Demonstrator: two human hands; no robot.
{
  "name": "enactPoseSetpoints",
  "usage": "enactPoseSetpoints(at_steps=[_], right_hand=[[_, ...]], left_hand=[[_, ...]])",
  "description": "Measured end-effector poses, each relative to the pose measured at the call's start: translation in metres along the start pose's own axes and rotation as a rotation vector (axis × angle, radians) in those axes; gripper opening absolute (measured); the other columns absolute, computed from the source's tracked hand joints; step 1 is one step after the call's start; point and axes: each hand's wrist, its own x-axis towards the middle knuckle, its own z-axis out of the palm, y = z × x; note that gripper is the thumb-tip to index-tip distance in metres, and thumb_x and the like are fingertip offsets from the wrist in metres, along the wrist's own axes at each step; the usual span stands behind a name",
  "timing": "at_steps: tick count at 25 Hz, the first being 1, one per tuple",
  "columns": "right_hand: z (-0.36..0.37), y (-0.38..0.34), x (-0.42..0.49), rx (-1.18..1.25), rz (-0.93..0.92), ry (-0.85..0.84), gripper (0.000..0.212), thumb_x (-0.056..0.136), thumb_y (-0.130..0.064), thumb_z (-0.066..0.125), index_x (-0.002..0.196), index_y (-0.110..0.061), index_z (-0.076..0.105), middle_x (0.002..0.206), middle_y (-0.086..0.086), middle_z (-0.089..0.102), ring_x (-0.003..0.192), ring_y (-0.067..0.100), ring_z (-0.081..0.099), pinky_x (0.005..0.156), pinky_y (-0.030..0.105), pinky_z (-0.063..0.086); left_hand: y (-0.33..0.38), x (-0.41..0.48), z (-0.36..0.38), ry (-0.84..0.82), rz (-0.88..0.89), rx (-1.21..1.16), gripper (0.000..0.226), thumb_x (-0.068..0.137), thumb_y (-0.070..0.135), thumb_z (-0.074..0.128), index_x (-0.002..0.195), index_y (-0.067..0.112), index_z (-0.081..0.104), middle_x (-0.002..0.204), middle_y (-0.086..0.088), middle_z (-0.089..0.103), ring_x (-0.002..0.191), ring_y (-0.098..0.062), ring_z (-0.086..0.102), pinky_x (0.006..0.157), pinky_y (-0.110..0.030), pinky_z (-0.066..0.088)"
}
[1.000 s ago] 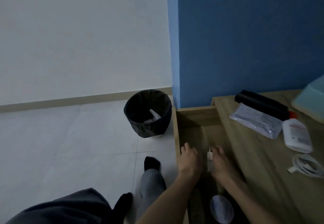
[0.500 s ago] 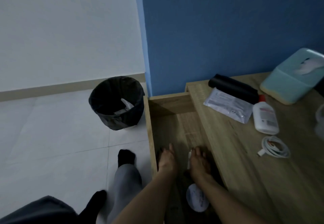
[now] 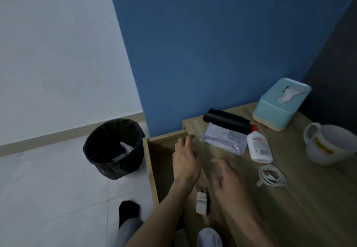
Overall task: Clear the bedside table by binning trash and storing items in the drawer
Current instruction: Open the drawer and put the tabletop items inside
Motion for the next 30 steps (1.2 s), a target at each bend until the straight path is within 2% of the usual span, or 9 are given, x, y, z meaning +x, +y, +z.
enactPoseSetpoints(at_steps=[3, 6, 9, 13, 16, 21, 24, 26, 30], right_hand=[[-0.053, 0.045, 0.029, -0.02, 0.167, 0.361, 0.041, 0.078, -0.015, 0.067, 0.116, -0.006, 0.052, 0.121, 0.018, 0.051, 0.107, 0.036, 0.054, 0.082, 0.036, 0.044], [-0.071, 0.081, 0.058, -0.037, 0.47, 0.262, 0.065, 0.069, -0.047, 0.071, 0.105, 0.005, 0.056, 0.102, 0.025, 0.062, 0.094, 0.038, 0.059, 0.075, 0.039, 0.05], [-0.062, 0.09, 0.067, 0.134, 0.533, 0.186, 0.057, 0.066, -0.042, 0.077, 0.095, 0.004, 0.061, 0.087, 0.017, 0.066, 0.078, 0.029, 0.062, 0.061, 0.03, 0.046], [-0.052, 0.091, 0.06, 0.037, 0.54, 0.173, 0.046, 0.073, -0.034, 0.074, 0.102, -0.001, 0.06, 0.082, 0.008, 0.059, 0.068, 0.02, 0.056, 0.048, 0.022, 0.036], [-0.055, 0.097, 0.057, 0.029, 0.568, 0.157, 0.041, 0.075, -0.024, 0.073, 0.103, 0.0, 0.059, 0.083, 0.01, 0.06, 0.066, 0.02, 0.056, 0.047, 0.023, 0.042], [-0.057, 0.096, 0.04, 0.043, 0.531, 0.166, 0.052, 0.075, -0.021, 0.073, 0.118, -0.003, 0.05, 0.1, 0.018, 0.065, 0.063, 0.018, 0.059, 0.045, 0.023, 0.044], [-0.056, 0.085, 0.035, 0.1, 0.499, 0.216, 0.063, 0.073, -0.017, 0.074, 0.128, -0.006, 0.044, 0.104, 0.02, 0.064, 0.067, 0.023, 0.064, 0.049, 0.03, 0.053], [-0.057, 0.075, 0.033, 0.134, 0.487, 0.222, 0.068, 0.072, -0.015, 0.075, 0.13, -0.006, 0.042, 0.109, 0.022, 0.062, 0.075, 0.027, 0.064, 0.054, 0.034, 0.055], [-0.047, 0.044, 0.024, 0.144, 0.385, 0.222, 0.07, 0.07, -0.019, 0.078, 0.13, -0.009, 0.045, 0.116, 0.022, 0.06, 0.098, 0.036, 0.061, 0.072, 0.035, 0.051]], left_hand=[[0.031, 0.016, 0.012, -0.227, 0.188, 0.133, 0.056, 0.096, 0.016, 0.042, 0.149, 0.027, 0.026, 0.161, 0.001, 0.015, 0.149, -0.022, 0.01, 0.117, -0.046, 0.023], [0.041, 0.028, 0.026, -0.482, 0.162, 0.31, 0.058, 0.1, 0.019, 0.037, 0.152, 0.028, 0.013, 0.163, 0.004, -0.004, 0.15, -0.024, -0.011, 0.12, -0.05, 0.008], [0.039, 0.025, 0.033, -0.535, 0.129, 0.45, 0.06, 0.095, 0.017, 0.046, 0.149, 0.028, 0.023, 0.161, 0.003, 0.011, 0.149, -0.027, 0.003, 0.118, -0.052, 0.016], [0.047, 0.015, 0.035, -0.327, 0.105, 0.45, 0.035, 0.096, 0.031, 0.045, 0.129, 0.023, 0.054, 0.141, -0.004, 0.04, 0.136, -0.026, 0.032, 0.114, -0.046, 0.028], [0.043, 0.012, 0.036, -0.214, -0.148, 0.21, 0.048, 0.09, 0.049, 0.051, 0.126, 0.017, 0.055, 0.142, -0.007, 0.034, 0.132, -0.024, 0.034, 0.11, -0.042, 0.035], [0.03, 0.023, 0.026, -0.164, -0.585, -0.317, 0.062, 0.076, 0.019, 0.076, 0.127, 0.013, 0.042, 0.132, -0.012, 0.047, 0.117, -0.027, 0.054, 0.091, -0.033, 0.053], [0.022, 0.029, 0.015, -0.168, -0.745, -0.387, 0.072, 0.076, 0.015, 0.077, 0.134, 0.009, 0.035, 0.132, -0.013, 0.051, 0.118, -0.027, 0.056, 0.082, -0.028, 0.051], [0.012, 0.025, 0.011, -0.199, -0.817, -0.44, 0.068, 0.078, 0.017, 0.075, 0.135, 0.005, 0.039, 0.13, -0.012, 0.054, 0.112, -0.023, 0.059, 0.079, -0.025, 0.054], [-0.01, 0.001, -0.005, -0.091, -1.002, -0.815, 0.062, 0.078, 0.005, 0.072, 0.133, 0.006, 0.044, 0.121, -0.017, 0.058, 0.113, -0.034, 0.059, 0.087, -0.041, 0.057]])
